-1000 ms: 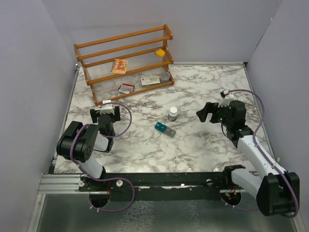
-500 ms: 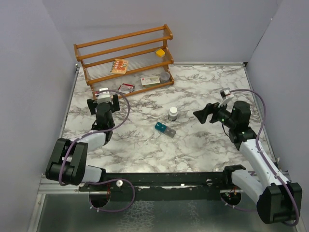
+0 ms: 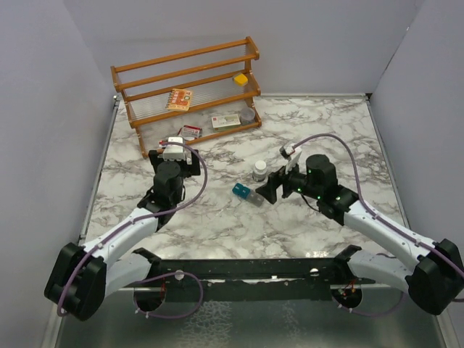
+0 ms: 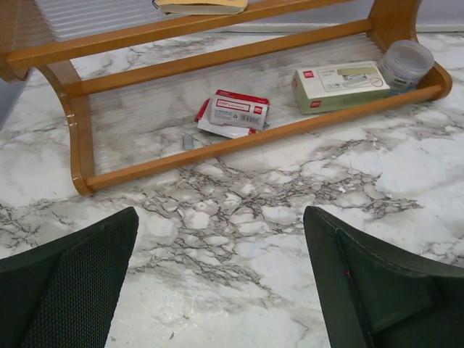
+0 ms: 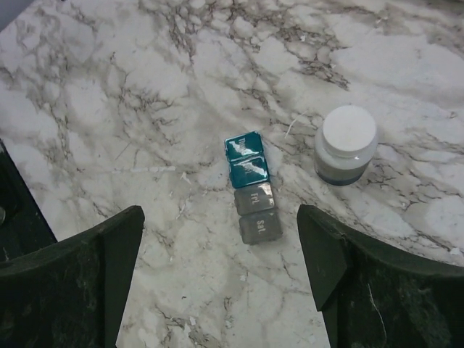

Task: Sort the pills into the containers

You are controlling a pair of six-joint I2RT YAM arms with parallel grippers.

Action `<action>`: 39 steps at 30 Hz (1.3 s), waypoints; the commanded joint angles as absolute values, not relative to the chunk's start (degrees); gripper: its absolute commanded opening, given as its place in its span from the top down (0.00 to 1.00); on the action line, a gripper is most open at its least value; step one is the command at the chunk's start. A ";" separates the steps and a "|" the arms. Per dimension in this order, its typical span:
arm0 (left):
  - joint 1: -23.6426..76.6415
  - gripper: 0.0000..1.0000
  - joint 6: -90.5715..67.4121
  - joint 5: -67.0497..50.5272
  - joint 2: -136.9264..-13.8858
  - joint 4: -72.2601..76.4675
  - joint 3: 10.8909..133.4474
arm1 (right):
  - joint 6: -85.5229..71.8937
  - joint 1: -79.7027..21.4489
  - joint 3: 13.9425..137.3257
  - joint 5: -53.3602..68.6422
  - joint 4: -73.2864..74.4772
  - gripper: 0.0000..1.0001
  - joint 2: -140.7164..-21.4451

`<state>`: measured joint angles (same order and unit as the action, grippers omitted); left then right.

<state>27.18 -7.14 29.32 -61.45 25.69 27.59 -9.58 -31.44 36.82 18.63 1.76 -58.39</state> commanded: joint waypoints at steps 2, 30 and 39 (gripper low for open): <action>28.58 0.01 -14.81 27.82 -56.82 11.55 29.40 | -8.83 -36.72 36.29 7.65 0.18 0.15 -61.31; 28.56 0.01 -20.17 -0.17 -54.05 10.60 27.46 | -10.61 -41.89 38.28 1.58 1.54 0.47 -77.85; 28.56 0.01 -20.64 0.59 -53.55 9.84 26.96 | -12.44 -43.42 37.77 2.22 0.12 0.43 -81.17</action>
<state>28.62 -20.47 1.34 -54.43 9.65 26.59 -11.20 -42.19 36.82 3.09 1.30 -79.61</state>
